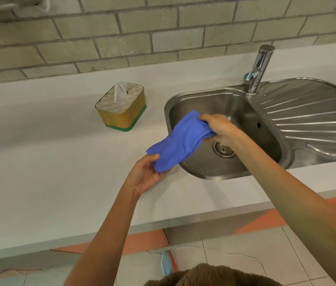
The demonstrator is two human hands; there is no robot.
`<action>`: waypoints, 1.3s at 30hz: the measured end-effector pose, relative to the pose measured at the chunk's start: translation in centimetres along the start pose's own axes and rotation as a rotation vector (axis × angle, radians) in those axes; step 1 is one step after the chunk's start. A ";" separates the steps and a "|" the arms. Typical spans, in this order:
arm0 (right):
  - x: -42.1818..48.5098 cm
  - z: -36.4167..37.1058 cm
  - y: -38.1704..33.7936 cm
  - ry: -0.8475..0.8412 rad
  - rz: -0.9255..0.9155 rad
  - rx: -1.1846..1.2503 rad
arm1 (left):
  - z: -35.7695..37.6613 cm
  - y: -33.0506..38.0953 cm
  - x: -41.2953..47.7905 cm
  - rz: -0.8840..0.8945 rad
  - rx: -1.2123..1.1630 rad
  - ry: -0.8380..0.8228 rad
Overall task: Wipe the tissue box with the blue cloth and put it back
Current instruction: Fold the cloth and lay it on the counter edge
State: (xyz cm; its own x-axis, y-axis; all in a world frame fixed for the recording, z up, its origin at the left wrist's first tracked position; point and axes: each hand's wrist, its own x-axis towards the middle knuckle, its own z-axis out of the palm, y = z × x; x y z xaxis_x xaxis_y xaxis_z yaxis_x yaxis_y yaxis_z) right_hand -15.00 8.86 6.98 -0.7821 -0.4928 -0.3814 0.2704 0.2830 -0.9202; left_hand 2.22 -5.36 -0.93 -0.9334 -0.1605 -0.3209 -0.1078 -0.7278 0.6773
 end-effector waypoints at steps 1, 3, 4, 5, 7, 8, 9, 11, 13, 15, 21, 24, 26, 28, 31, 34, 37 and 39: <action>-0.2 0.0 0.3 -0.009 0.000 -0.007 | 0.0 0.3 0.2 0.007 0.064 0.061; -1.4 -0.4 1.5 -0.013 0.016 -0.055 | -0.5 0.0 -0.2 0.031 0.234 0.169; -1.6 -0.6 2.1 -0.024 0.028 -0.113 | -0.6 0.2 -0.4 0.046 0.348 0.191; -4.3 -3.2 4.9 -0.014 0.061 -0.156 | 0.9 -2.5 -1.5 -0.008 0.446 0.168; -7.0 -5.6 8.8 -0.035 0.103 -0.211 | 2.2 -5.2 -3.1 -0.037 0.606 0.226; -7.3 -5.8 10.0 -0.030 0.131 -0.207 | 2.1 -5.4 -3.3 -0.030 0.666 0.269; -7.6 -5.8 10.7 -0.029 0.148 -0.202 | 2.3 -5.4 -3.4 -0.020 0.706 0.297; -7.4 -5.9 11.3 0.001 0.173 -0.221 | 2.4 -5.2 -3.0 0.014 0.799 0.342; -7.2 -6.2 11.8 0.038 0.193 -0.204 | 3.0 -5.5 -2.8 0.037 0.865 0.367; -7.5 -6.6 12.3 0.077 0.198 -0.224 | 3.4 -6.2 -2.6 0.074 0.927 0.398; -8.0 -8.6 14.1 0.198 0.116 -0.435 | 4.6 -8.3 -2.3 0.142 1.190 0.483; -8.4 -8.6 14.4 0.243 0.068 -0.604 | 5.1 -8.9 -2.3 0.151 1.419 0.547; -8.7 -8.4 14.5 0.273 0.025 -0.694 | 5.2 -9.4 -2.3 0.157 1.516 0.585; -8.9 -8.2 14.4 0.279 0.003 -0.756 | 5.3 -9.8 -2.5 0.165 1.575 0.615; -8.9 -8.5 14.3 0.285 -0.002 -0.813 | 5.4 -10.2 -2.6 0.190 1.597 0.641; -9.0 -8.9 14.0 0.287 -0.013 -0.815 | 5.5 -10.2 -2.6 0.206 1.579 0.665; -8.8 -8.7 13.5 0.301 -0.083 -0.785 | 5.8 -9.9 -2.5 0.238 1.532 0.693; -8.6 -8.2 12.7 0.292 -0.128 -0.787 | 6.2 -9.5 -2.2 0.258 1.476 0.697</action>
State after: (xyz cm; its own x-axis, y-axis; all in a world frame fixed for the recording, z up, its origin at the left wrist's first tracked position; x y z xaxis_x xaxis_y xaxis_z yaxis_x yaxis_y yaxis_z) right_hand -9.50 23.45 -0.70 -0.9230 -0.3581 -0.1405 -0.2147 0.7827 -0.5842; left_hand 3.16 6.05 -2.50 -0.6976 -0.7149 -0.0479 -0.5763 0.5201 0.6304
